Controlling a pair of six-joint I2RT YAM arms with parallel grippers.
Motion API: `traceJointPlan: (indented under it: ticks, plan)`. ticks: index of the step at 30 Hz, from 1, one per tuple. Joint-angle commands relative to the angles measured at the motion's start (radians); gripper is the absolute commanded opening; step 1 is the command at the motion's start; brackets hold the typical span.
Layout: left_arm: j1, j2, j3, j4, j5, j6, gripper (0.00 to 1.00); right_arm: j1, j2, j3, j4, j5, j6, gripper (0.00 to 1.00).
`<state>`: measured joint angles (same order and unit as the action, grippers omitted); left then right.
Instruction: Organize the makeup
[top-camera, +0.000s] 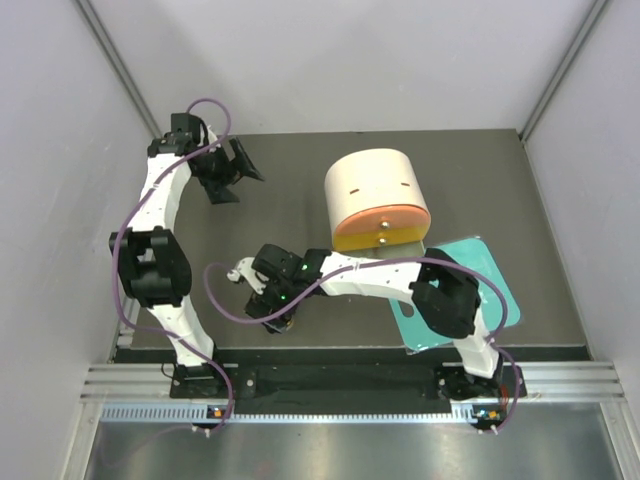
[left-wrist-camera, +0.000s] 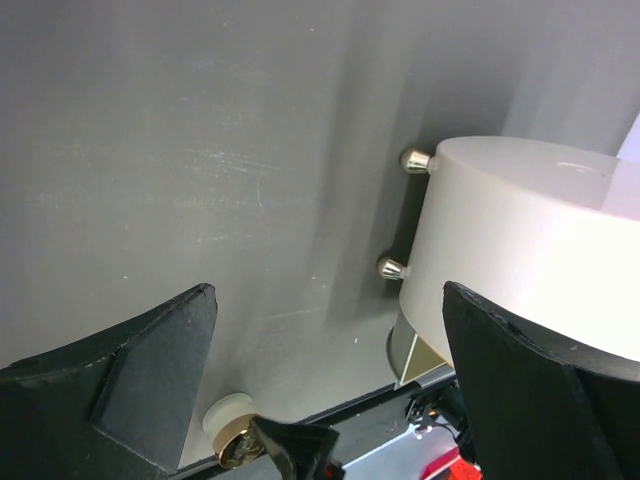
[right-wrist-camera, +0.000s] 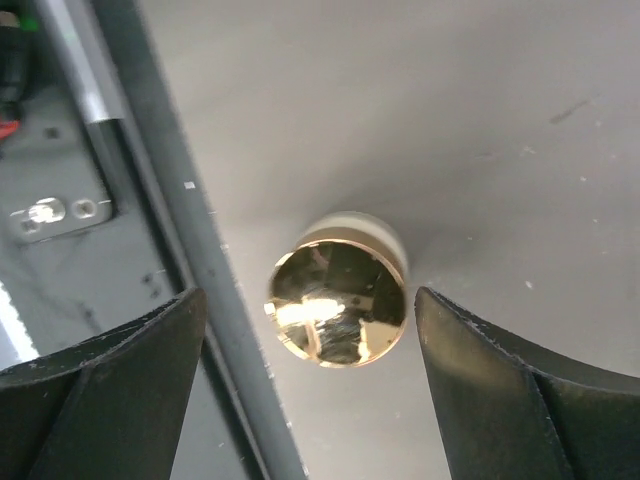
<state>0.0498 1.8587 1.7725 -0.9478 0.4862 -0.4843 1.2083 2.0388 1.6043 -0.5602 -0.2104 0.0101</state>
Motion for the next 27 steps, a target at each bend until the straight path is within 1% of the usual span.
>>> traceJointPlan:
  ticks: [1,2,5,7,8,11,12,14,17,22,27]
  plan:
    - [-0.001,-0.046,0.010,0.015,0.046,0.010,0.99,0.008,0.055,0.020,0.001,0.106,0.028,0.84]
    - [-0.002,-0.049,0.007,0.021,0.048,0.010,0.99,0.010,0.064,0.044,-0.019,0.135,0.028,0.84]
    - [-0.002,-0.050,0.005,0.024,0.052,0.010,0.99,0.008,0.080,0.049,-0.032,0.163,0.025,0.84]
    - [-0.001,-0.052,0.002,0.023,0.052,0.009,0.99,0.008,0.080,0.051,-0.035,0.180,0.027,0.83]
    - [-0.002,-0.052,0.001,0.023,0.052,0.010,0.99,0.008,0.080,0.051,-0.035,0.198,0.027,0.80]
    - [-0.001,-0.061,-0.008,0.029,0.051,0.007,0.99,0.008,0.067,0.043,-0.034,0.230,0.025,0.38]
    - [-0.001,-0.062,-0.013,0.033,0.051,0.006,0.99,0.008,0.061,0.039,-0.027,0.238,0.028,0.16]
    - [-0.002,-0.062,-0.018,0.038,0.057,0.001,0.99,0.008,0.034,0.019,-0.004,0.255,0.034,0.06]
    - [-0.001,-0.062,-0.021,0.040,0.055,0.001,0.99,0.008,-0.009,-0.012,0.017,0.275,0.039,0.00]
    - [-0.002,-0.058,-0.028,0.040,0.055,-0.002,0.99,0.008,-0.095,-0.032,0.022,0.318,0.037,0.00]
    - [-0.004,-0.059,-0.051,0.064,0.066,-0.017,0.99,0.005,-0.224,-0.033,0.016,0.411,0.036,0.00]
